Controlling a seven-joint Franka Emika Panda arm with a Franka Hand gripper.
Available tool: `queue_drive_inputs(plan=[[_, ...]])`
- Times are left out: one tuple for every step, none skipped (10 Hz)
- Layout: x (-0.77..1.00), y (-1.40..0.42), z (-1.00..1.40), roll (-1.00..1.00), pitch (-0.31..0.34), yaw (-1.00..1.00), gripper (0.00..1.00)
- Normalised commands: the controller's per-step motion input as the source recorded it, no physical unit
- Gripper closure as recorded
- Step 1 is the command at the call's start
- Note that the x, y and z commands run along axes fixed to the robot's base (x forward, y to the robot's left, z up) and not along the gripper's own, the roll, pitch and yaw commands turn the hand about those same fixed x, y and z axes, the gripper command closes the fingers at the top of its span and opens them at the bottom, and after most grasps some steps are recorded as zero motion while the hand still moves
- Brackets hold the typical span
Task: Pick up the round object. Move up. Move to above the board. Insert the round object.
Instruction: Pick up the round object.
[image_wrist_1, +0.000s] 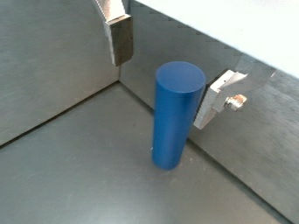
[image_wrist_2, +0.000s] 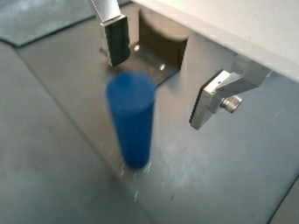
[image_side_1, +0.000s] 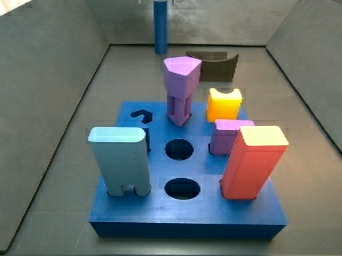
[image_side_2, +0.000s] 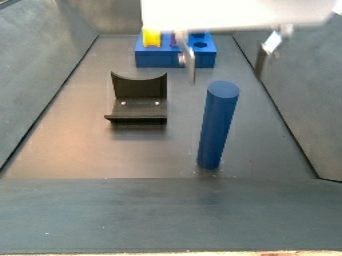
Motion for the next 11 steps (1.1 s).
queue_drive_inputs(plan=[[0.00,0.71,-0.30,-0.26,0.039,-0.09,0.00],[0.00,0.56,-0.20,-0.30,0.020,-0.15,0.00],[0.03,0.35,-0.19,-0.34,0.000,-0.21,0.00],[0.07,0.09,-0.16,-0.33,0.000,-0.18,0.00],[0.09,0.00,-0.01,-0.29,0.000,-0.14,0.00],[0.09,-0.20,0.00,-0.14,0.000,-0.08,0.00],[0.05,-0.29,0.00,-0.04,0.000,-0.02,0.00],[0.01,-0.29,0.00,0.00,0.000,0.00,0.00],[0.00,0.00,-0.06,0.00,0.000,0.00,0.00],[0.00,0.00,-0.27,0.00,0.000,0.00,0.00],[0.00,0.03,-0.37,-0.01,0.000,0.00,0.00]])
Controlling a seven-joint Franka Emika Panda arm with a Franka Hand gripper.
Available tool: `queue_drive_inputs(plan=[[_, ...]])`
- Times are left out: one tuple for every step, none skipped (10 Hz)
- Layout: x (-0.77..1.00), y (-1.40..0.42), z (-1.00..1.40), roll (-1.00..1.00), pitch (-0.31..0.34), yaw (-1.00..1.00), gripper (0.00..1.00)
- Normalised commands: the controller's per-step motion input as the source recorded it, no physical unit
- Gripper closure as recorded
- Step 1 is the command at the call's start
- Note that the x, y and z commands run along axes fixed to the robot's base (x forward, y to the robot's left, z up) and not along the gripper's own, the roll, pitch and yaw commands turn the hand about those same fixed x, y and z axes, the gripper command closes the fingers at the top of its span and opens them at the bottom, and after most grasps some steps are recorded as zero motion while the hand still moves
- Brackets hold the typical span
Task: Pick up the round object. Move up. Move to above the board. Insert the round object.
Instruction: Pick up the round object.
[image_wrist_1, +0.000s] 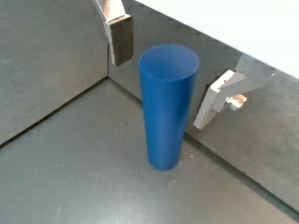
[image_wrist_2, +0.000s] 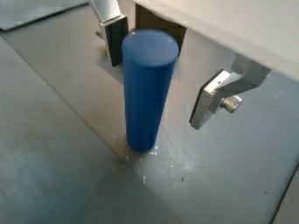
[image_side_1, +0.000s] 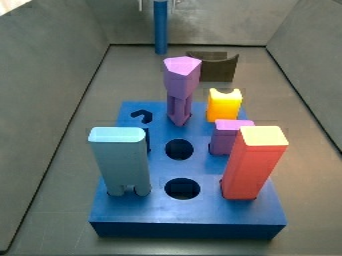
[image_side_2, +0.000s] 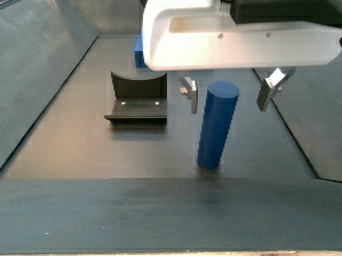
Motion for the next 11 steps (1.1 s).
queue_drive_inputs(plan=[[0.00,0.00,-0.03,-0.03,0.000,0.00,0.00],[0.00,0.00,0.00,-0.01,0.000,0.00,0.00],[0.00,0.00,0.00,0.00,0.000,0.00,0.00],[0.00,0.00,0.00,0.00,0.000,0.00,1.00],[0.00,0.00,0.00,0.00,0.000,0.00,1.00],[0.00,0.00,0.00,0.00,0.000,0.00,1.00],[0.00,0.00,0.00,0.00,0.000,0.00,1.00],[0.00,0.00,0.00,0.00,0.000,0.00,1.00],[0.00,0.00,0.00,0.00,0.000,0.00,1.00],[0.00,0.00,0.00,0.00,0.000,0.00,1.00],[0.00,0.00,0.00,0.00,0.000,0.00,1.00]])
